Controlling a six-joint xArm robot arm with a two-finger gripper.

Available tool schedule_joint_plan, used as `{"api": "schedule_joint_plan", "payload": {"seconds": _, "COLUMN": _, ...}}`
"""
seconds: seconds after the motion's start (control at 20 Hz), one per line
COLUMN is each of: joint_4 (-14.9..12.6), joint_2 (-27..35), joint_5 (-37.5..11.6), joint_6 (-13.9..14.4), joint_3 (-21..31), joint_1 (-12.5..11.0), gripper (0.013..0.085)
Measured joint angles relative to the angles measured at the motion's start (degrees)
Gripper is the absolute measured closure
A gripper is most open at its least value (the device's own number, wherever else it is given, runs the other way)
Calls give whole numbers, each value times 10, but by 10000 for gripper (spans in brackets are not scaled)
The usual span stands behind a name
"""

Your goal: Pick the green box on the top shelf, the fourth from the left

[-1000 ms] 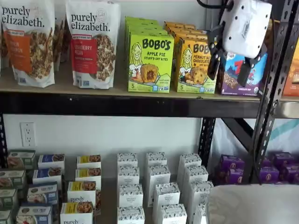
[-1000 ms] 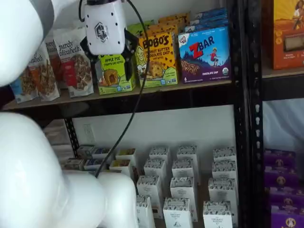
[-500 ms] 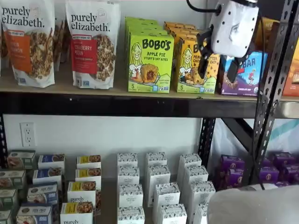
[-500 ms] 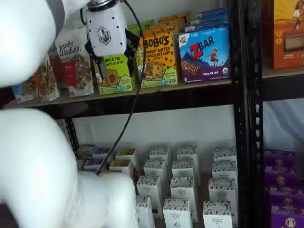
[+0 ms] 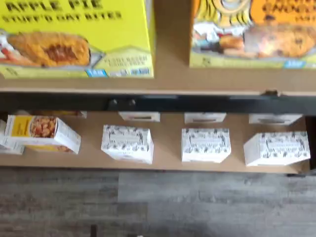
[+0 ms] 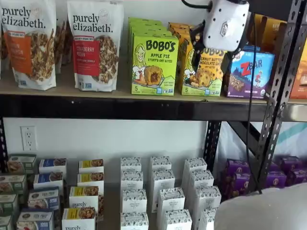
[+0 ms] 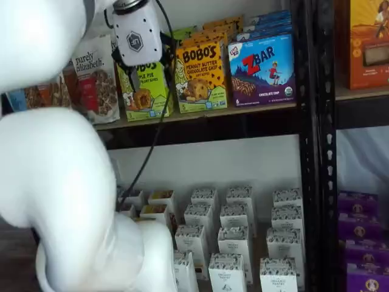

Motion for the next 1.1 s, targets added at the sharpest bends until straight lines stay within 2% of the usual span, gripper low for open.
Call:
{"api": "schedule_joint_plan", "payload": {"seconds": 0.15, "joint_4": -6, "joint_2": 22, "joint_5": -14, "joint_6": 11, "joint_3": -13, "joint_1": 11, "gripper": 130}}
{"api": "schedule_joint_plan", "payload": {"seconds": 0.55, "joint_4": 10, "joint_2": 74, "joint_5": -51, "joint_6": 25, "joint_3": -46, "joint_1": 28, "gripper": 130}}
{"api": "schedule_joint_plan", "payload": {"seconds": 0.65, "joint_4": 4, "joint_2": 85, "joint_5": -65, "joint_6": 34, "joint_3": -54, "joint_1": 37, "gripper": 130}}
{"api": "schedule_joint_plan", "payload": {"seconds": 0.8, "joint_4": -5, "joint_2": 110, "joint_5": -68, "joint_6": 48, "joint_3": -75, "joint_1": 52, "gripper": 130}}
{"api": "schedule_joint_plan", "payload": {"seconds": 1.1, "joint_4": 4, "joint_2": 155, "joint_5": -79, "joint_6": 62, "joint_3": -112, "joint_1": 68, "gripper": 130}}
